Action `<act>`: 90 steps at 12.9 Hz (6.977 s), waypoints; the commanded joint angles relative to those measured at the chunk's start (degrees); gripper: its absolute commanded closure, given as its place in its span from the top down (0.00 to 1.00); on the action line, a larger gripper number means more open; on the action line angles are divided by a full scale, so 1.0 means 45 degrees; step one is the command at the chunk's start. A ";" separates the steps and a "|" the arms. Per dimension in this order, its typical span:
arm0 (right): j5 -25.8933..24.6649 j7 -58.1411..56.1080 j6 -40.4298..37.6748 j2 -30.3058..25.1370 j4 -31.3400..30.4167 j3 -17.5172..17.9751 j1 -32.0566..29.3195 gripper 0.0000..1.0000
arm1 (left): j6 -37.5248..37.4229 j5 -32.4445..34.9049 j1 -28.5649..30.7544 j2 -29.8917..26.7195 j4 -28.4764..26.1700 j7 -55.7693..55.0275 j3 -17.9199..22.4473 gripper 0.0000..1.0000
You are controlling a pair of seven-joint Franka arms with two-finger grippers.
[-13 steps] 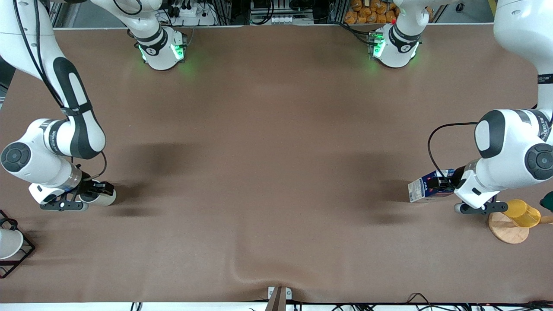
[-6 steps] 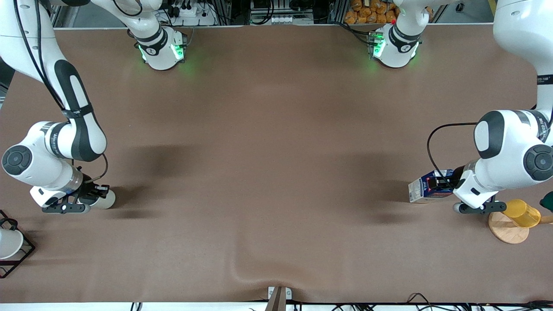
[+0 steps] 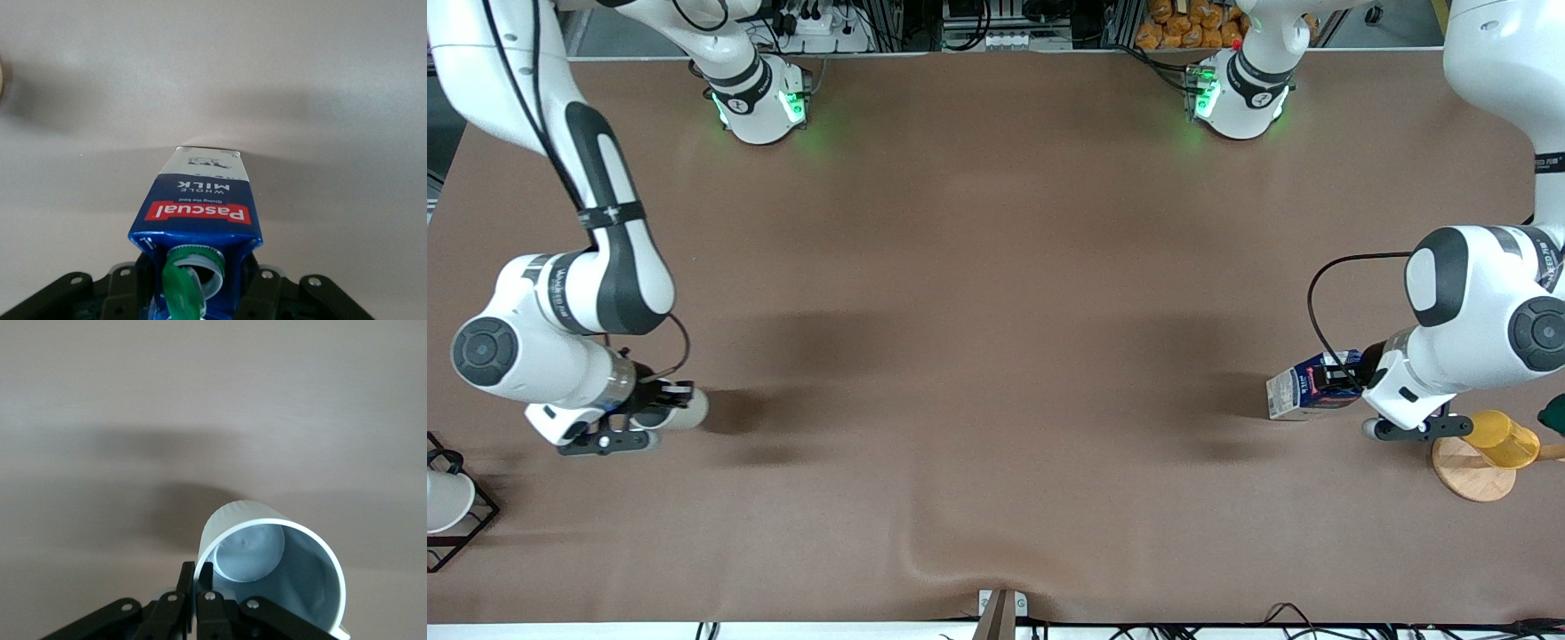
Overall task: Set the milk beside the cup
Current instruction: 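Close the left gripper on the milk while the right gripper grasps the mug, then slide the mug toward the table middle with the right gripper, then release, then carry the milk carton with the left gripper beside the grey mug, then lower the milk beside the mug, open the left gripper and withdraw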
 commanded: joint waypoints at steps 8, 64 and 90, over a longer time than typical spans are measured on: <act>0.0967 0.8697 0.1410 0.3825 0.5245 -0.0066 0.5927 0.00 | -0.1338 0.0193 -0.0210 -0.0947 0.1004 0.0079 -0.0191 0.47; 0.0615 0.0733 -0.6264 -0.6676 -0.0411 0.0051 -0.1100 1.00 | 0.0558 0.0329 -0.8199 0.2182 0.4112 -0.9629 -0.1324 1.00; -0.0771 0.0557 -0.5777 -0.6267 0.0038 0.0090 -0.1159 1.00 | -0.5011 -0.0823 0.0259 -0.6141 -0.0263 -0.0957 -0.1207 1.00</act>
